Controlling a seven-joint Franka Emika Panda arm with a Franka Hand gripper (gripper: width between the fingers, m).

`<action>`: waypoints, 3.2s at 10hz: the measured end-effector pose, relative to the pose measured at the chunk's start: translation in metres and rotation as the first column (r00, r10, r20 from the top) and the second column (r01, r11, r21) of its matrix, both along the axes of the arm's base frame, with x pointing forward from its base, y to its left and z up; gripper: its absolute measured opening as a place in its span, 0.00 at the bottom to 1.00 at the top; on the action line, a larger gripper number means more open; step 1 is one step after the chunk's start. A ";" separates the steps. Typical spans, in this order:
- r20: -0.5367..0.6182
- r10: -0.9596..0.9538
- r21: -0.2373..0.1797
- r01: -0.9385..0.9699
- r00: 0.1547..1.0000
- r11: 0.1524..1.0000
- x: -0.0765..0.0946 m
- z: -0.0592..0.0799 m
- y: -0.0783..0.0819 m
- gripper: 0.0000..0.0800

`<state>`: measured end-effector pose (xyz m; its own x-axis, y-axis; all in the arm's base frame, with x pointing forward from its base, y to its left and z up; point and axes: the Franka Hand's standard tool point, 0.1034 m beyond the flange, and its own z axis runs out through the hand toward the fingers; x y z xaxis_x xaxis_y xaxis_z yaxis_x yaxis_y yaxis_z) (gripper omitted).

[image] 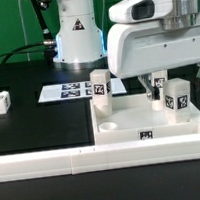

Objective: Assemble square table

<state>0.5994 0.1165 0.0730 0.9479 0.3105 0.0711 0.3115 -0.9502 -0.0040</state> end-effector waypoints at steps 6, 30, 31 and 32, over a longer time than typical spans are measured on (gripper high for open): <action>0.000 -0.009 0.001 0.009 1.000 1.000 0.000 0.000 -0.001 0.36; -0.085 -0.769 0.037 0.773 0.634 0.633 -0.004 0.000 0.003 0.81; -0.081 -0.725 0.038 0.729 0.684 0.684 -0.004 -0.001 0.002 0.81; -0.076 -0.668 0.039 0.672 0.740 0.740 -0.004 -0.001 0.002 0.81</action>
Offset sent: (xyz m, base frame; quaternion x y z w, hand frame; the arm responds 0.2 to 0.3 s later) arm 0.0000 0.0000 0.0000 0.0000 0.0000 0.0000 1.0000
